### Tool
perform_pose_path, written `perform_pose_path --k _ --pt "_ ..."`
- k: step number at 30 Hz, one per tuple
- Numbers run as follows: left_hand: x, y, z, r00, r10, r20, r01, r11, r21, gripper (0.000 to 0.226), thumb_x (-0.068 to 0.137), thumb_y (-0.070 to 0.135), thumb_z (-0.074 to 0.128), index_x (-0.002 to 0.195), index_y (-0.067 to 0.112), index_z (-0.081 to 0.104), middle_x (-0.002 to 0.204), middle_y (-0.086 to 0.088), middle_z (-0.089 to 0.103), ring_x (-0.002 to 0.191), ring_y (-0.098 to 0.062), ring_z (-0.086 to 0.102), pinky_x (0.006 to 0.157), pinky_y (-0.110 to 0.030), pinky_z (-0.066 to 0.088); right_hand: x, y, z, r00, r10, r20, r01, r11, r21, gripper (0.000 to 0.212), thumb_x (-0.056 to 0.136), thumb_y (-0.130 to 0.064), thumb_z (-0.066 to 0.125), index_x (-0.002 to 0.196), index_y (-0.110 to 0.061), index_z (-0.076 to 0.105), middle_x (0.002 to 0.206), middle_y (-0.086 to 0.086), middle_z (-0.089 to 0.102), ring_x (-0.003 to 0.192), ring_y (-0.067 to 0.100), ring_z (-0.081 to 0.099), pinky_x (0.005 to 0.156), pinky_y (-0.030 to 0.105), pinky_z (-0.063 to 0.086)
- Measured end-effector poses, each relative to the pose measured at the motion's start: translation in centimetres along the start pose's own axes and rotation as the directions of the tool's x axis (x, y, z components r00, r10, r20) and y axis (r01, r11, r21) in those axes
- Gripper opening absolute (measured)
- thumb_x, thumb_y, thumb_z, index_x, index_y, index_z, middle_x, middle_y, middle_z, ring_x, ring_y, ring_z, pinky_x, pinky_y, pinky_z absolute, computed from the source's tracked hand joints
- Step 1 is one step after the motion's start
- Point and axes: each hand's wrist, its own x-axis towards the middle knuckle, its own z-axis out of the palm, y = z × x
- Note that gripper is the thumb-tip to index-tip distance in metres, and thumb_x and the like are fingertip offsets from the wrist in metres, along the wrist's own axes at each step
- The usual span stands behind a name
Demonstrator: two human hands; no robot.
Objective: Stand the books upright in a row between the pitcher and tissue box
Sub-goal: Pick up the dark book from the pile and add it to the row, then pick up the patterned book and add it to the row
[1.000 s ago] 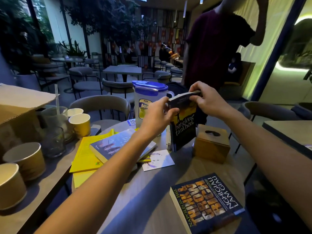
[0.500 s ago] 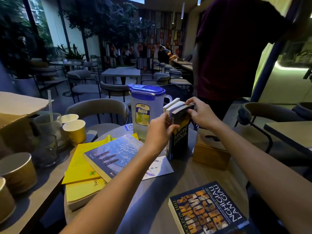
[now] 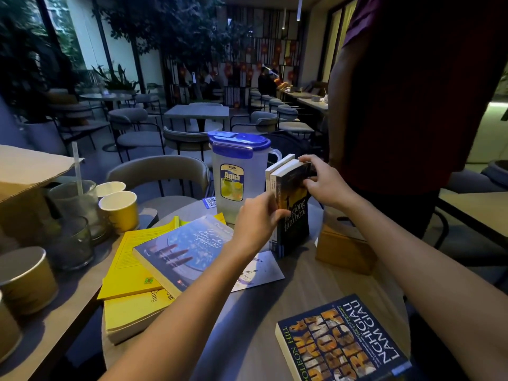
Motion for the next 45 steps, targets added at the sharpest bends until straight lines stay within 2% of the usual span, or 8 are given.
perform_pose_path --k 6,9,15,24,32,34,38,45 --pt "-0.6 -0.8 -1.6 0.999 -0.038 0.028 0.037 0.998 0.044 0.035 0.089 0.057 0.063 0.082 0.023 0.065 0.075 0.006 0.071 0.068 -0.013 0.069 0.067 -0.044 0.062 0.0 -0.6 -1.2 0.999 -0.032 -0.017 0.031 0.999 -0.041 0.058 0.094 -0.007 0.06 0.147 -0.023 0.044 0.144 0.009 0.05 0.123 0.024 0.056 0.103 0.046 0.051" --pt "-1.1 -1.2 -3.2 0.998 -0.041 0.045 0.039 0.998 0.054 0.037 0.093 0.053 0.058 0.081 0.019 0.065 0.074 0.003 0.071 0.068 -0.013 0.069 0.067 -0.044 0.062 -0.4 -2.3 -2.4 0.995 -0.085 -0.057 0.081 0.994 -0.074 0.051 0.095 -0.013 0.061 0.143 -0.023 0.048 0.144 0.007 0.049 0.127 0.022 0.052 0.105 0.045 0.049" --pt "-3.0 -0.4 -6.0 0.988 0.007 0.151 -0.012 0.999 0.035 0.035 0.098 0.043 0.056 0.088 0.012 0.069 0.077 -0.002 0.071 0.07 -0.016 0.069 0.074 -0.047 0.061 -2.9 -5.6 -3.8 0.964 -0.238 -0.122 0.228 0.97 -0.085 0.039 0.096 -0.012 0.061 0.134 -0.018 0.057 0.138 0.004 0.054 0.115 0.015 0.057 0.079 0.016 0.049" --pt "-6.2 0.6 -3.7 0.924 0.065 0.377 -0.138 0.976 0.169 0.037 0.096 0.053 0.055 0.083 0.02 0.067 0.077 -0.001 0.072 0.068 -0.019 0.068 0.07 -0.046 0.059 -10.6 -3.3 -2.7 0.947 -0.147 0.287 0.23 0.932 -0.281 0.017 0.096 -0.024 0.062 0.113 -0.028 0.064 0.102 -0.013 0.064 0.094 0.003 0.062 0.079 0.025 0.055" --pt "-9.0 2.0 0.3 0.834 0.136 0.535 -0.316 0.913 0.26 0.036 0.096 0.05 0.055 0.096 0.018 0.071 0.09 -0.001 0.074 0.076 -0.017 0.064 0.065 -0.035 0.052 -16.1 1.3 -0.2 0.898 0.009 0.44 0.169 0.916 -0.363 0.008 0.095 -0.032 0.064 0.103 -0.031 0.065 0.094 -0.013 0.068 0.088 0.003 0.066 0.078 0.026 0.056" --pt "-9.7 2.7 1.1 0.783 0.091 0.615 -0.327 0.902 0.282 0.039 0.094 0.056 0.056 0.101 0.02 0.069 0.095 0.001 0.072 0.078 -0.013 0.061 0.061 -0.027 0.044 -17.0 2.0 -0.3 0.884 0.112 0.454 0.099 0.904 -0.416 0.017 0.093 -0.043 0.065 0.106 -0.032 0.062 0.095 -0.013 0.066 0.089 0.007 0.066 0.075 0.023 0.054" --pt "-10.8 3.6 2.0 0.693 0.004 0.721 -0.316 0.9 0.299 0.058 0.082 0.069 0.063 0.116 0.022 0.066 0.108 0.001 0.069 0.088 -0.013 0.06 0.072 -0.031 0.052 -18.3 2.9 -0.7 0.806 0.318 0.5 -0.008 0.849 -0.528 0.056 0.081 -0.067 0.067 0.12 -0.028 0.059 0.11 -0.009 0.061 0.1 0.012 0.061 0.085 0.032 0.054" --pt "-11.3 3.4 1.9 0.678 -0.084 0.73 -0.205 0.933 0.297 0.063 0.074 0.07 0.071 0.113 0.021 0.066 0.113 -0.001 0.068 0.089 -0.014 0.058 0.074 -0.03 0.047 -19.7 3.2 -0.6 0.778 0.229 0.586 0.046 0.908 -0.416 0.06 0.081 -0.067 0.067 0.128 -0.03 0.059 0.116 -0.014 0.055 0.109 0.008 0.055 0.092 0.031 0.049"
